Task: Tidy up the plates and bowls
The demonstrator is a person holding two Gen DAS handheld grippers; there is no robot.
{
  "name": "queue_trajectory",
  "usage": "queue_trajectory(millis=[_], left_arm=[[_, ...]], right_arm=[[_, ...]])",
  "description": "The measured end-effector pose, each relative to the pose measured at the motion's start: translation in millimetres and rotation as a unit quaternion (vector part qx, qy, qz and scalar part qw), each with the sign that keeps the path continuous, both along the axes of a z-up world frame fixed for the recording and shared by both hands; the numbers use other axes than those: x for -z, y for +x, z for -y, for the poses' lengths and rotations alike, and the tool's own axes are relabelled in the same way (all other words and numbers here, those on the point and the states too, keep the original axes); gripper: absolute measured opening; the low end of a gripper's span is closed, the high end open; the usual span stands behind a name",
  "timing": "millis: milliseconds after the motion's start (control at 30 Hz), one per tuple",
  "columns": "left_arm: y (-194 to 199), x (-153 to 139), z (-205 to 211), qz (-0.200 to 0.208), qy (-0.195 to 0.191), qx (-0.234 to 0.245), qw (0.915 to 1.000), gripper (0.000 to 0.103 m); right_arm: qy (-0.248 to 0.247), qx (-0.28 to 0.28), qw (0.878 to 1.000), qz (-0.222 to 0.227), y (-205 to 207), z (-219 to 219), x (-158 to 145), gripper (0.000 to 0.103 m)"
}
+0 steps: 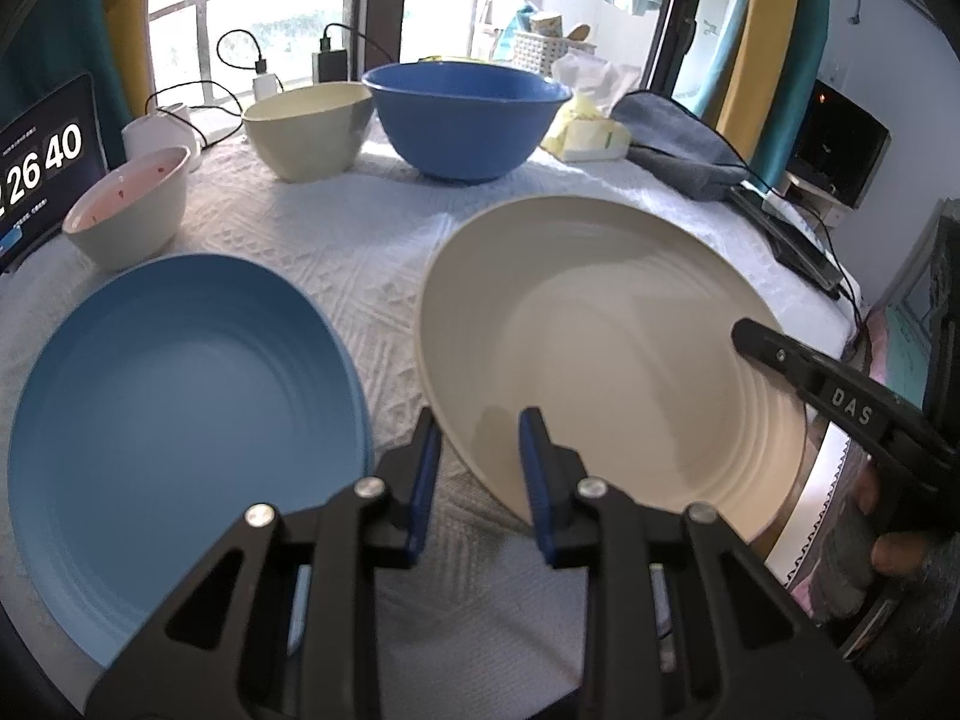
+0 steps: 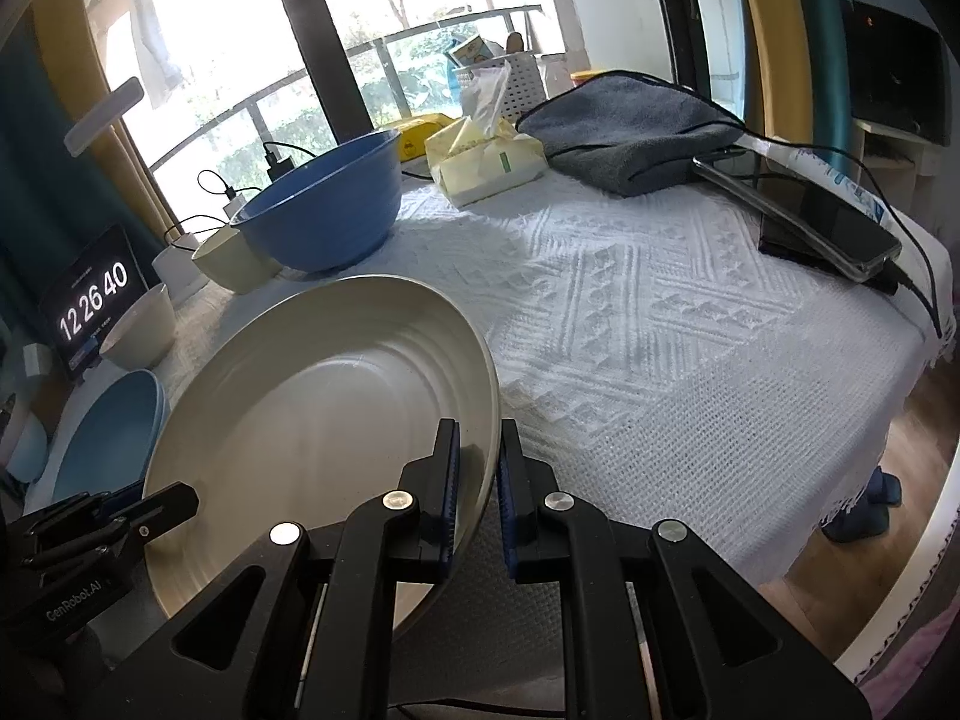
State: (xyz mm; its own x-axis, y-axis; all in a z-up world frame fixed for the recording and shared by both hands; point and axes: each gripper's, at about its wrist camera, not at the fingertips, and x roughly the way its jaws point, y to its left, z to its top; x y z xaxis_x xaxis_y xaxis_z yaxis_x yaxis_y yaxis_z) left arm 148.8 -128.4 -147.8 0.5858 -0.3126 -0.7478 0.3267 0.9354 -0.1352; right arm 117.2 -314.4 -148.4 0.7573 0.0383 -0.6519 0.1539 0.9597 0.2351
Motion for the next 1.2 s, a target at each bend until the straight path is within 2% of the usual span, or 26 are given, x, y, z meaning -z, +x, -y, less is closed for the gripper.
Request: queue_trajectory(millis=[1200], left_arm=[[-19,-28,-68,0.047,-0.047,-0.051,0.9965,0.028]], right_arm=[[-0.030,-0.041,0.999,0.015,5,-59,-34,0.015]])
